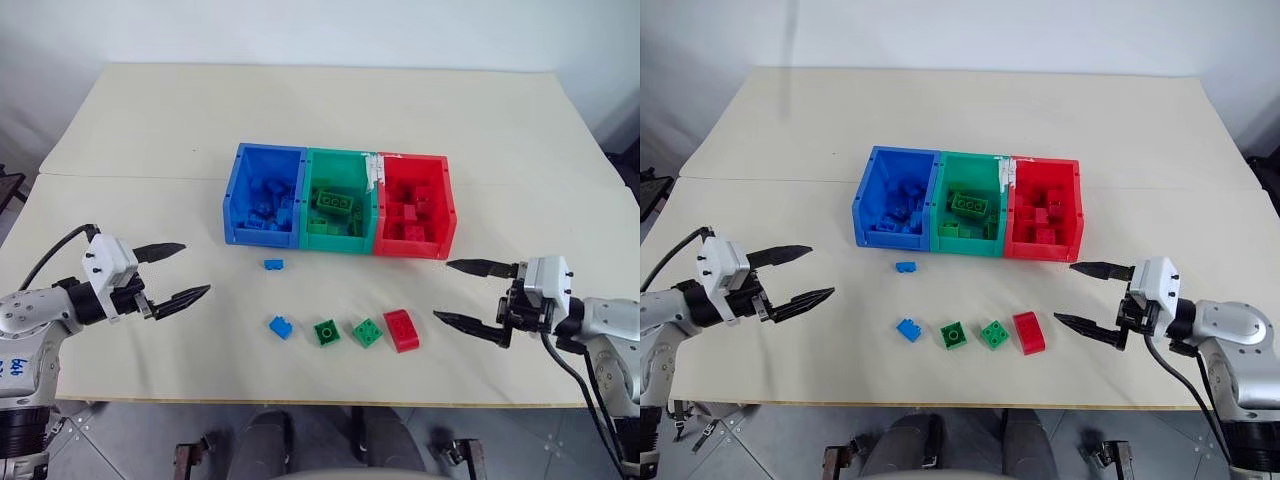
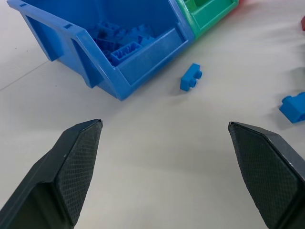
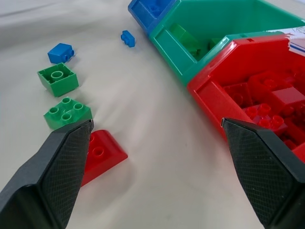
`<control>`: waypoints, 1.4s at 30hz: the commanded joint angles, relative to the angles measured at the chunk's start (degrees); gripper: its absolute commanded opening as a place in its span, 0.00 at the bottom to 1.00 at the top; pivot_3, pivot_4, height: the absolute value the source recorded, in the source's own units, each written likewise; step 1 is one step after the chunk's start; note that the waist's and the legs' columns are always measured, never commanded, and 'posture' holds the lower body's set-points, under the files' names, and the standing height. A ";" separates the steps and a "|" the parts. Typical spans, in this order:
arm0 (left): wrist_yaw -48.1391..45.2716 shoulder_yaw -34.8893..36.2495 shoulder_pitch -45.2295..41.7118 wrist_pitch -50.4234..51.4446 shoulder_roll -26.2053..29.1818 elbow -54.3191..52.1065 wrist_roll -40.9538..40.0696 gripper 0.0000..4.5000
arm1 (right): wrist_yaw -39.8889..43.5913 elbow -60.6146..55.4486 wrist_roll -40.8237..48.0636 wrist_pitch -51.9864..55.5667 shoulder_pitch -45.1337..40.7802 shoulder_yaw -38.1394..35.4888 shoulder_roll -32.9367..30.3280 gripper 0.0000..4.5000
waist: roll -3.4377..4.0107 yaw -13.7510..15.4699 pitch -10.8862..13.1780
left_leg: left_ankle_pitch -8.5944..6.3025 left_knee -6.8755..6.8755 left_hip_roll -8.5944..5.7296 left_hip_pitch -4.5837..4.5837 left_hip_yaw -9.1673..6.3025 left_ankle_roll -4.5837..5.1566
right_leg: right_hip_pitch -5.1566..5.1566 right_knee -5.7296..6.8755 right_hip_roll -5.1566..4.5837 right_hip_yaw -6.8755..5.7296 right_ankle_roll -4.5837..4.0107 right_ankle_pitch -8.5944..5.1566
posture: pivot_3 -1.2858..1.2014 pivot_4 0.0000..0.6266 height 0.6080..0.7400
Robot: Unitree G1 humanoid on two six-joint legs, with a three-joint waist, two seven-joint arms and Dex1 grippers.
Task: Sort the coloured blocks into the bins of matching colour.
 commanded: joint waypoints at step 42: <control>-8.69 -20.99 -8.53 -4.12 -8.05 -11.43 1.68 1.00 | -20.25 -19.26 -6.88 19.99 13.18 7.99 2.40 1.00 | 0.02 1.59 -0.01 | -0.10 0.60 -0.08 0.03 -0.08 0.11 | 0.09 0.44 0.02 0.09 -0.05 0.00 | 0.52 0.24 1.00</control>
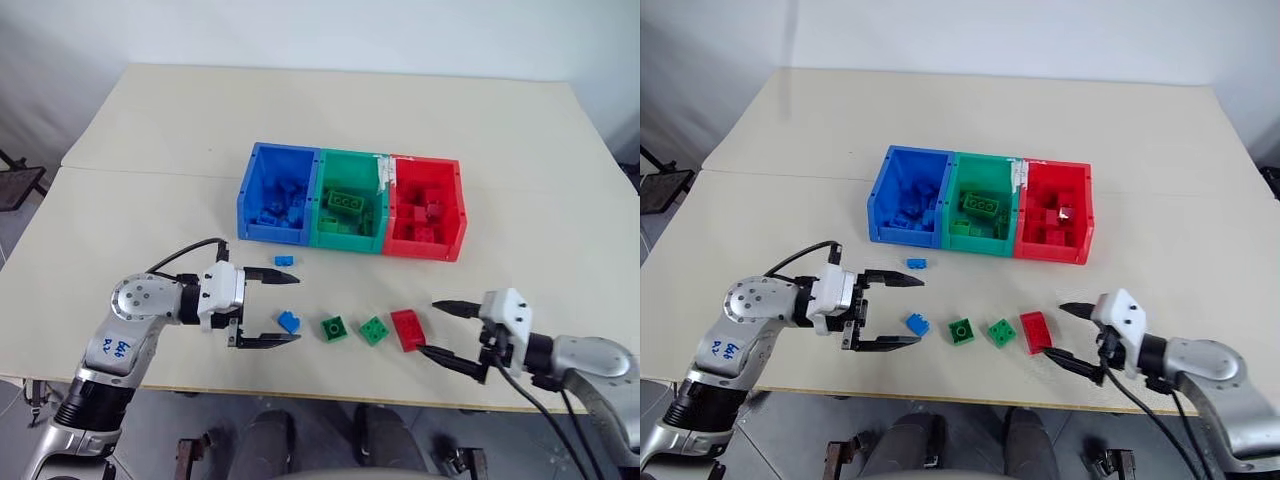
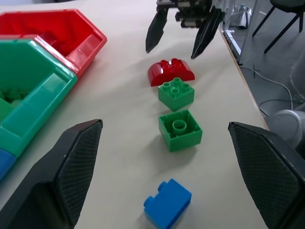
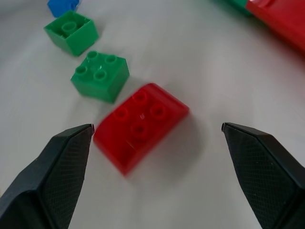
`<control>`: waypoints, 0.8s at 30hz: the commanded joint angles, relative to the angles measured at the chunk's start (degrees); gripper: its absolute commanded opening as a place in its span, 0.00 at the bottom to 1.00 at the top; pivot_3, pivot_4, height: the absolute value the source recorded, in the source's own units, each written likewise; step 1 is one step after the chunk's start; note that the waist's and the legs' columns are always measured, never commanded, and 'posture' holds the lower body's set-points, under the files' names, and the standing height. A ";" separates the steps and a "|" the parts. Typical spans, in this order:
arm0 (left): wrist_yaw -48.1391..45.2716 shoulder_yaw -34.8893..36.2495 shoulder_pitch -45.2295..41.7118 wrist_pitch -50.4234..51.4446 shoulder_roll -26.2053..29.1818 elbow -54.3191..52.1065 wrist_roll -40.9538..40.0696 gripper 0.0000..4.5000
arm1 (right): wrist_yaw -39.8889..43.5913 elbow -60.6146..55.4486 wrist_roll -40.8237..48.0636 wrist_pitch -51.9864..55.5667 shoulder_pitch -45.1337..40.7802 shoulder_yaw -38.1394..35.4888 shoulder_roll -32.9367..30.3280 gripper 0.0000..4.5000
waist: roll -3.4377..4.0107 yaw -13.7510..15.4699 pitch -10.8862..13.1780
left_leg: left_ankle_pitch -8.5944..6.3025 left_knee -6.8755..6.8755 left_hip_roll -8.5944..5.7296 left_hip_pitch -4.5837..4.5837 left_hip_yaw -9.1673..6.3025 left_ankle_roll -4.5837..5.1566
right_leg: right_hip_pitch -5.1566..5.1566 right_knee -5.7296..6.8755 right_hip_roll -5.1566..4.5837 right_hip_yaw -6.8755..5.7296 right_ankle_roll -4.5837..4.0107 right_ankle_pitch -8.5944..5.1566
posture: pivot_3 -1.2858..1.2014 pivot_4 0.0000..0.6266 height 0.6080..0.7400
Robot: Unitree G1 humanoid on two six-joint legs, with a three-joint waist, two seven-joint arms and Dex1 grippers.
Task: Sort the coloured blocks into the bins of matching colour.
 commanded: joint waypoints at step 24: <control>1.69 4.62 2.21 -2.26 1.29 1.69 0.48 1.00 | -8.52 2.76 -0.15 -8.78 -8.88 -2.13 10.90 0.32 | -0.11 -0.93 -0.06 | -0.10 0.00 0.00 0.14 0.10 0.27 | 0.01 0.23 0.20 0.05 -0.02 0.01 | 0.52 0.24 1.00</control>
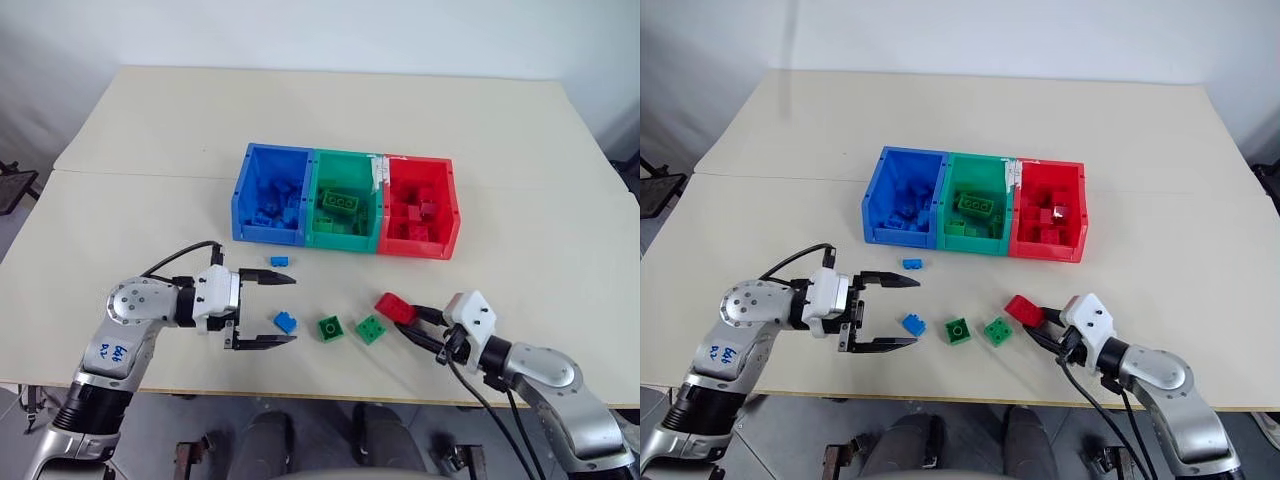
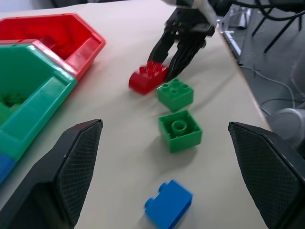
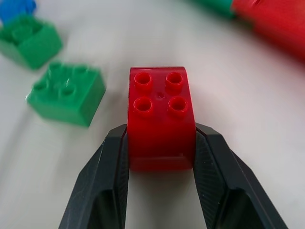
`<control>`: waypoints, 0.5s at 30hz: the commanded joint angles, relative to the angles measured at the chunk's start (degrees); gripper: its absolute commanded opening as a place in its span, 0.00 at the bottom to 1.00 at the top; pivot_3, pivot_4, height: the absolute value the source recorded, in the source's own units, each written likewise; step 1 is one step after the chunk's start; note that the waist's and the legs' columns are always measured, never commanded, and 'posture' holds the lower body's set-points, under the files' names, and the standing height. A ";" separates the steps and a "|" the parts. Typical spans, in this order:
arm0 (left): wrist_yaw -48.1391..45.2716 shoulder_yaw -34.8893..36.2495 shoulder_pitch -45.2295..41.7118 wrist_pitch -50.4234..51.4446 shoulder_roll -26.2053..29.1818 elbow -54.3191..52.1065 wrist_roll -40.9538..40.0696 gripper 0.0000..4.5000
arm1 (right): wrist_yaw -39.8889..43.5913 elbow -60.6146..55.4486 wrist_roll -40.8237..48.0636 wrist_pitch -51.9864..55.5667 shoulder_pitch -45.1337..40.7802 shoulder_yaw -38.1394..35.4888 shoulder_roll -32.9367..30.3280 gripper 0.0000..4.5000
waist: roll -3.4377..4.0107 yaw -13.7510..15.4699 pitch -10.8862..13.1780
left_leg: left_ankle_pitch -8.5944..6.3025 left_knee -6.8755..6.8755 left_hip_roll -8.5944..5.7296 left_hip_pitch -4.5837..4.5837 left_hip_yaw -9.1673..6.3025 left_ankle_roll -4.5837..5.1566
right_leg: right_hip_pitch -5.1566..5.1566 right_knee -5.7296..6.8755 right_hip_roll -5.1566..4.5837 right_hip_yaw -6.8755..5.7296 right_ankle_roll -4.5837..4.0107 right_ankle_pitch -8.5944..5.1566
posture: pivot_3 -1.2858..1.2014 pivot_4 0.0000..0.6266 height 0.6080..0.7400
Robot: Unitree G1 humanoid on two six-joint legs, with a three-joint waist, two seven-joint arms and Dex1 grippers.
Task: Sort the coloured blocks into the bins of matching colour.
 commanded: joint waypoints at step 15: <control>12.68 11.07 8.41 3.53 0.06 -6.89 -0.65 1.00 | -7.38 28.88 -5.96 -5.81 -35.27 -2.20 4.03 0.70 | 0.09 -1.09 0.06 | 0.12 -0.07 0.04 -0.28 -0.07 -0.26 | -0.17 0.02 -0.09 -0.15 -0.05 -0.03 | 0.52 0.24 1.00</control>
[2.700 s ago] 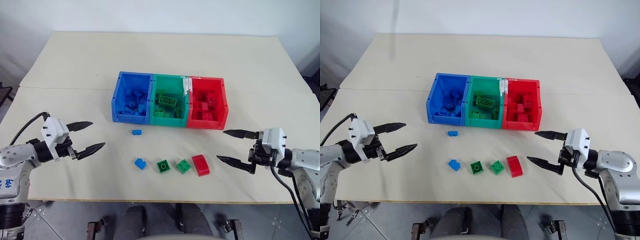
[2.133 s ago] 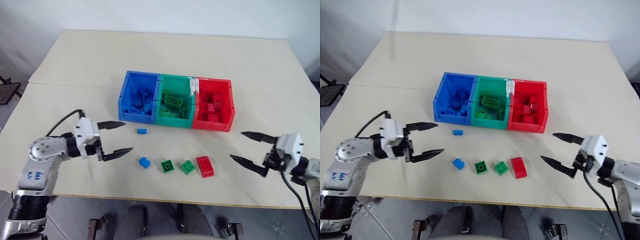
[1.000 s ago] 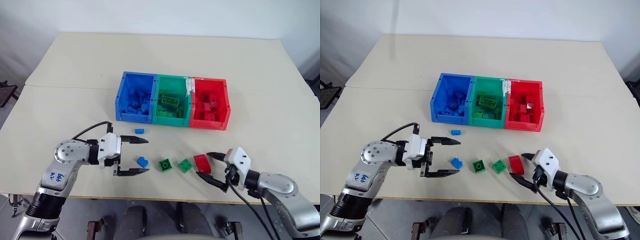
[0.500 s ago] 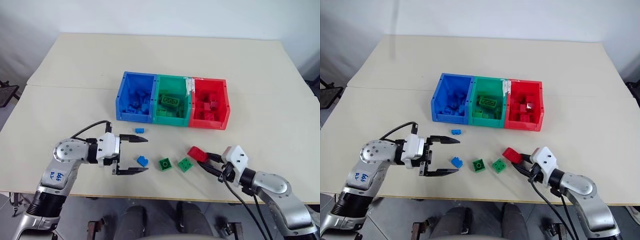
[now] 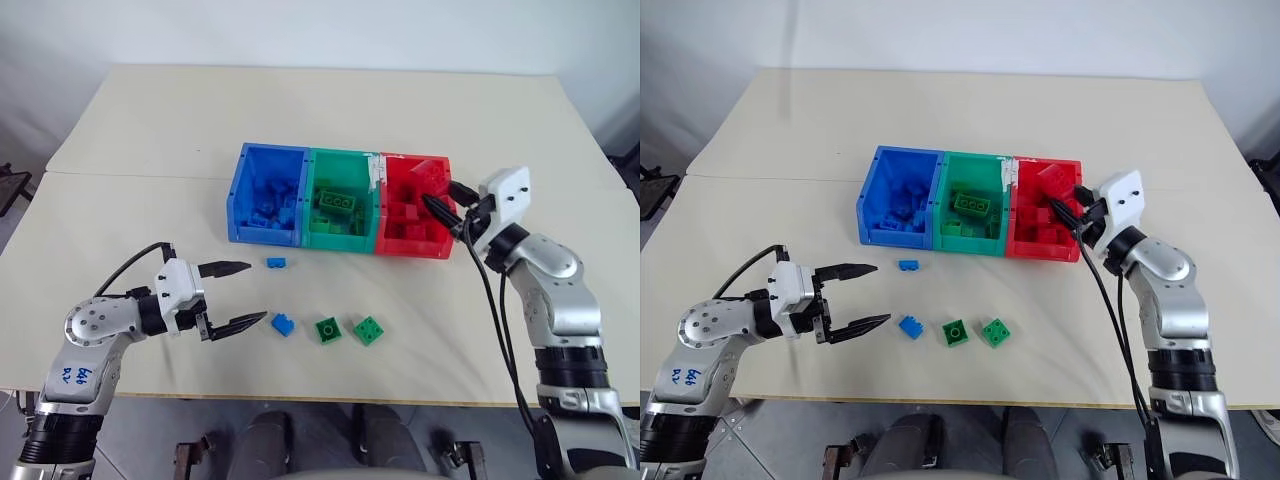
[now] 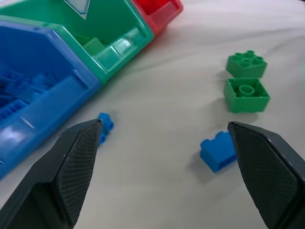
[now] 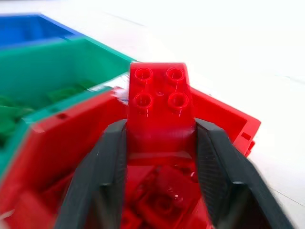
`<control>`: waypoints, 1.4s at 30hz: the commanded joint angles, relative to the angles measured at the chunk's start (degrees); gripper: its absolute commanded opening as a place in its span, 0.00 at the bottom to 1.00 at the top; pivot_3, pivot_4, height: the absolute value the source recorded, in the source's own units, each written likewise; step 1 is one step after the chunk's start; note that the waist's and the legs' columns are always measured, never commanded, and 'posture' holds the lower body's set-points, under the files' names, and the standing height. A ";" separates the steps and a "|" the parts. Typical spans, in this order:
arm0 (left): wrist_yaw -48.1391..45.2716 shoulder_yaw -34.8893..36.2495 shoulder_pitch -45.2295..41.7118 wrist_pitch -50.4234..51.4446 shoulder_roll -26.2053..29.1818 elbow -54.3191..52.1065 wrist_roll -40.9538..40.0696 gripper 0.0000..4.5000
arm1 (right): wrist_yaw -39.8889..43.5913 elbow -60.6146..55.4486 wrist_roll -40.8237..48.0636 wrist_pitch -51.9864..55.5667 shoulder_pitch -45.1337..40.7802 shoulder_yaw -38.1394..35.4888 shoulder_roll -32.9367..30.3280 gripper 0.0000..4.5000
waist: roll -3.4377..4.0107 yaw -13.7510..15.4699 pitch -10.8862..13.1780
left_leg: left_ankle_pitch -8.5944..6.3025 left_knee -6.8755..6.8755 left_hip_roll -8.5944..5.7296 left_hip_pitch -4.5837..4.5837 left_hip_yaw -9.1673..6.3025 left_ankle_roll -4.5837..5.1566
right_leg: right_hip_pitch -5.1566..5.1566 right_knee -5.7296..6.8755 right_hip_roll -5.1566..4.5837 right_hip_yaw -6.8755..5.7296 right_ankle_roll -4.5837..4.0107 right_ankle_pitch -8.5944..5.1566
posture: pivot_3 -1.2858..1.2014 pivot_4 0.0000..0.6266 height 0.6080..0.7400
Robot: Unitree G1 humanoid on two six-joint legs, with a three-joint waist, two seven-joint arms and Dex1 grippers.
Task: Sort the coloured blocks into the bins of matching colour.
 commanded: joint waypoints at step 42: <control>-5.66 0.00 -1.21 0.50 2.53 -2.76 -1.29 1.00 | 48.22 -5.24 2.52 -11.73 8.25 15.88 -10.62 0.99 | 0.06 0.03 0.04 | -0.11 0.13 0.04 0.16 0.40 0.14 | 0.14 -0.50 -0.10 -0.14 0.18 0.20 | 0.52 0.24 1.00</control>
